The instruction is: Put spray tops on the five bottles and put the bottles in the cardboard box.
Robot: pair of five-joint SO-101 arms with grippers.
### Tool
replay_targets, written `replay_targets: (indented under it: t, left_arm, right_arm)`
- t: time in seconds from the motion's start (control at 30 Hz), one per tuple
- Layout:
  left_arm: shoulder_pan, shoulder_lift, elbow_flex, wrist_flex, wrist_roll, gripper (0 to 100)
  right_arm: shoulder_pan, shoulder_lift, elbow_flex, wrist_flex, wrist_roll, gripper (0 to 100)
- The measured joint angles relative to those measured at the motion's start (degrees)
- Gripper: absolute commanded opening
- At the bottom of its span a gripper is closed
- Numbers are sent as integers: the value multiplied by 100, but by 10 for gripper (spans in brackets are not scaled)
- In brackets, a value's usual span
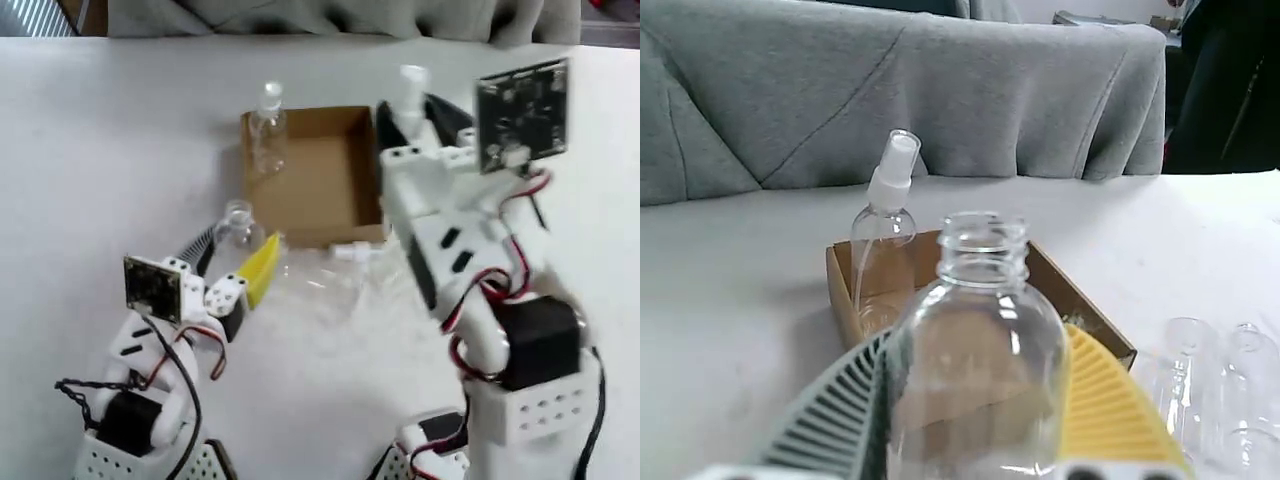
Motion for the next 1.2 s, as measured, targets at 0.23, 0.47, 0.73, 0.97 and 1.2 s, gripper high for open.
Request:
replay_targets:
  t: [0.23,0.47,0.73,0.97,1.2]
  left_arm:
    - [0,-53,0,466,0,20]
    - [0,-53,0,457,0,20]
    - [-132,-53,0,229,0,20]
    - [-176,-53,0,193,0,20]
    - [-176,-53,0,132,0,20]
  right_arm:
    - [-404,-1064,1969,-2725,-677,16]
    - [-448,-1574,3358,-4730,-976,15]
    - [-800,-1582,3455,-5354,-1512,15]
    - [-1178,-695,3455,-6356,-1530,15]
    - [-1345,0,3455,-6699,-1530,15]
